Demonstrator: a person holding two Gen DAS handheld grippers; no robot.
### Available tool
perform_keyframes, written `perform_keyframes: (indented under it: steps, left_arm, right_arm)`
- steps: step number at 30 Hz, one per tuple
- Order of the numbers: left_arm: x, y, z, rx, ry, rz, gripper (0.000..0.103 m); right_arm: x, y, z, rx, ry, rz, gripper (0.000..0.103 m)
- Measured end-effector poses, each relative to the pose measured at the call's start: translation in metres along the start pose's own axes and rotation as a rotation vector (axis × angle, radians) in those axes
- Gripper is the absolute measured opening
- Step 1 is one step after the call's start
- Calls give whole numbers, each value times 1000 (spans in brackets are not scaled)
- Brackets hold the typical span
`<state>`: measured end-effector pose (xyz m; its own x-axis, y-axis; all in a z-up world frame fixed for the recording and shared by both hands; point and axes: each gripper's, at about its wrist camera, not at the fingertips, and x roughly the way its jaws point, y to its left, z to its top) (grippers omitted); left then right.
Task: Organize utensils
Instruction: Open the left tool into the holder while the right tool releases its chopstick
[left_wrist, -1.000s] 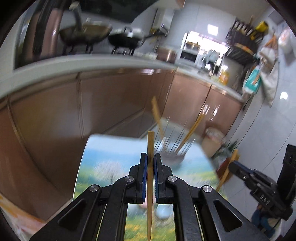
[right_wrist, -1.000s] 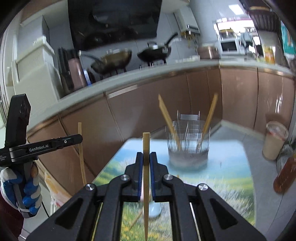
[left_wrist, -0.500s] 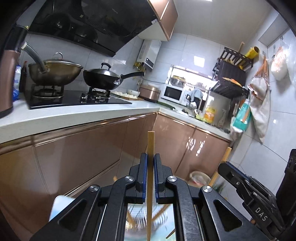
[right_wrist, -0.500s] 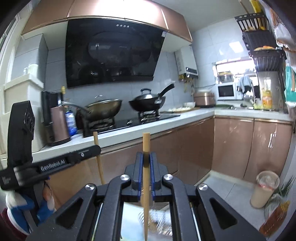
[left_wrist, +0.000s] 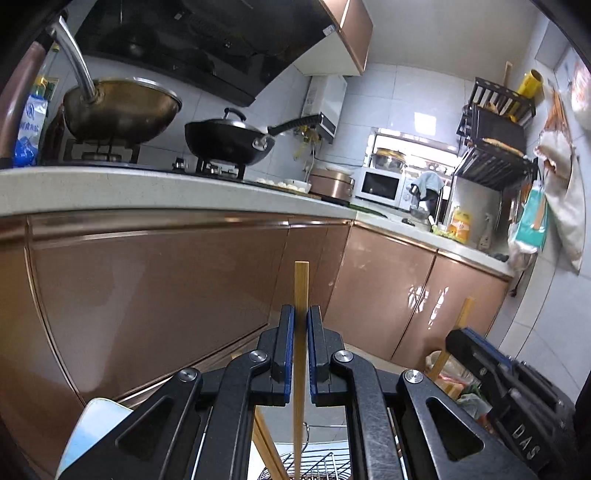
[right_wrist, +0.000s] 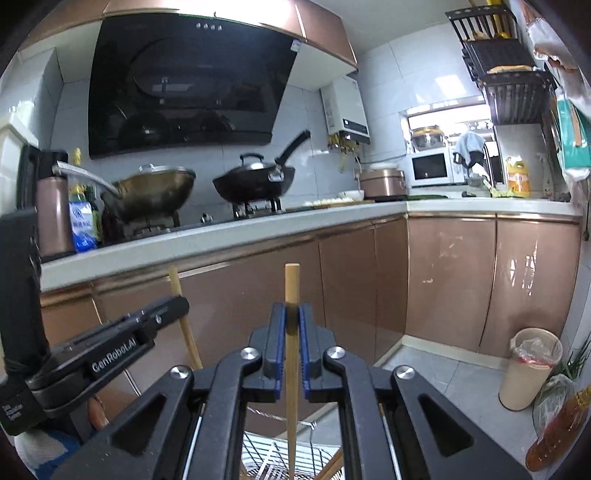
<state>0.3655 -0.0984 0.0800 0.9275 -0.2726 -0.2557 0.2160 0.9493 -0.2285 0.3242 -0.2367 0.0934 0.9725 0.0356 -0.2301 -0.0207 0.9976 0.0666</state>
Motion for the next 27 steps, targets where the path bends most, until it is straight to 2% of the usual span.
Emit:
perform_keyframes:
  steps: [8,20,23,27]
  left_arm:
    - [18,-2,-33,22,53,33,6]
    - [7,-9,-49,93,102,68,7]
    - [2,-10,-47,108,117,78,10]
    - [-15,-6,-42,99,113,83,24]
  right_arm:
    - [3,-8,-34,21,49,-4,7]
    - [-20,-23,-54,64,99,-38,8]
    - [-27,-23,-54,68,110,-49,8]
    - [-39,-26,-52,89,114,-64,8]
